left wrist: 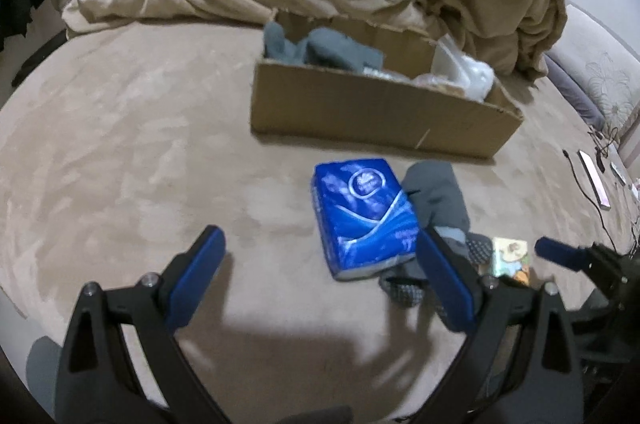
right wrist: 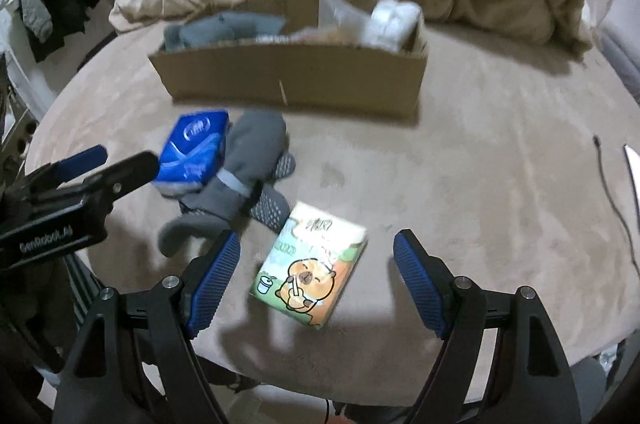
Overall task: Organize objects
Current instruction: 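Grasp the blue tissue pack with the left tool while the right tool grasps the cartoon tissue pack, then lower both tissue packs into the box and open both tools, then grasp the grey grip socks with the right tool and lift them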
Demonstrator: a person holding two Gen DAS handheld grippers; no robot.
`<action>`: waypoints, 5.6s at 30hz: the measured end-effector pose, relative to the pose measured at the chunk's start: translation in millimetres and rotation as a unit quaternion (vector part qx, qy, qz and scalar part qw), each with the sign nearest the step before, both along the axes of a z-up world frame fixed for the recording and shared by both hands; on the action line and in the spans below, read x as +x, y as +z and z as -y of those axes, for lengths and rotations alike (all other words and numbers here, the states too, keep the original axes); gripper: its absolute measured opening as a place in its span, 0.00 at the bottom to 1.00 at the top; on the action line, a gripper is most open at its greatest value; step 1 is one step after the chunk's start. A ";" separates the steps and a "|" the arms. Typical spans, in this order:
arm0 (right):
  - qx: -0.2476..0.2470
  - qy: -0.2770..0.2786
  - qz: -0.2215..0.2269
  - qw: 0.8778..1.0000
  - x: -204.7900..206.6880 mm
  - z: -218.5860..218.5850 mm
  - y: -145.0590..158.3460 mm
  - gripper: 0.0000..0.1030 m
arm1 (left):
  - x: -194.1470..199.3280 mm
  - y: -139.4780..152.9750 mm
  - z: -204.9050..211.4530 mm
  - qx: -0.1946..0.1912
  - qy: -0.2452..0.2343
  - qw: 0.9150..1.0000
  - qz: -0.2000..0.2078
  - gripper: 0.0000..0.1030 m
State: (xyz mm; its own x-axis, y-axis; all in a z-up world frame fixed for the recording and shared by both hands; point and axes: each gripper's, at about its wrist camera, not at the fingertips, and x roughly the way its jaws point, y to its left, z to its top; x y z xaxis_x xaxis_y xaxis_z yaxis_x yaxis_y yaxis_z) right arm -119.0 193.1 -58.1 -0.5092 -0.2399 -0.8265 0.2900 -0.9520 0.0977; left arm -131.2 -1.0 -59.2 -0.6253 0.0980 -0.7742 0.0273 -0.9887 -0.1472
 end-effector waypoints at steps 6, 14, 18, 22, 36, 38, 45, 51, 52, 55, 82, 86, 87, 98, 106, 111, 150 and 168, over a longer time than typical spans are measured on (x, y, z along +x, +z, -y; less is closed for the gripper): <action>-0.002 -0.003 0.027 1.000 -12.0 1.8 -19.4 0.77 | -22.3 -15.5 -12.3 -0.007 -0.018 1.000 0.014 0.94; 0.009 -0.002 0.020 1.000 -9.5 -3.2 -22.1 0.62 | -30.9 -19.8 -29.2 -0.047 -0.041 0.998 0.018 0.75; 0.001 -0.009 0.018 1.000 -3.0 -12.7 -20.4 0.61 | -26.2 -17.0 -42.1 -0.060 -0.062 0.996 0.015 0.53; -0.004 -0.009 0.012 1.000 3.3 -16.4 -13.8 0.61 | -20.3 -7.5 -46.6 -0.060 -0.061 0.996 0.005 0.33; -0.036 -0.008 -0.032 0.999 10.0 -17.6 29.6 0.60 | 20.8 57.6 -16.9 -0.012 -0.047 0.998 -0.029 0.12; -0.041 -0.006 -0.041 0.998 10.4 -17.5 41.2 0.60 | 24.9 71.3 -10.6 -0.003 -0.044 0.998 -0.042 0.12; -0.055 0.004 -0.081 0.995 4.1 -12.0 79.6 0.60 | 32.2 120.9 0.5 0.022 -0.043 0.995 -0.086 0.12; -0.059 0.013 -0.111 0.992 -13.0 -6.2 103.3 0.60 | 22.6 156.0 2.2 0.023 -0.047 0.991 -0.127 0.12; -0.058 0.015 -0.117 0.991 -19.1 -4.4 107.2 0.60 | 18.1 158.1 1.9 0.022 -0.048 0.990 -0.131 0.12; -0.060 0.018 -0.130 0.990 -35.4 0.4 115.5 0.60 | 0.1 156.4 1.6 0.025 -0.050 0.990 -0.132 0.12; -0.073 -0.023 -0.071 0.995 -161.2 7.7 35.9 0.75 | -140.4 46.4 2.3 0.054 -0.071 0.996 -0.009 0.27; -0.085 -0.032 -0.084 0.992 -150.7 -1.9 48.1 0.81 | -123.7 63.8 1.9 0.038 -0.061 0.997 -0.027 0.35; -0.085 -0.033 -0.087 0.992 -147.2 -3.3 51.8 0.81 | -118.6 68.7 1.3 0.035 -0.062 0.997 -0.030 0.36; -0.085 -0.038 -0.124 0.988 -88.7 -19.1 95.9 0.83 | -47.7 120.1 8.8 0.026 -0.031 0.997 -0.068 0.71; -0.082 -0.029 -0.139 0.986 -39.6 -21.2 122.6 0.82 | 3.5 138.3 12.1 0.014 -0.017 0.996 -0.086 0.77; -0.085 -0.024 -0.130 0.988 -18.1 -18.2 123.2 0.83 | 23.7 125.6 14.7 0.010 -0.016 0.997 -0.071 0.78; -0.021 0.054 0.004 0.998 -26.2 55.2 -8.0 0.30 | 19.6 16.3 35.9 -0.011 0.004 0.999 0.034 0.78; -0.044 0.055 -0.081 0.994 -42.6 46.3 73.5 0.30 | -4.1 83.3 27.2 -0.017 -0.011 0.999 -0.043 0.78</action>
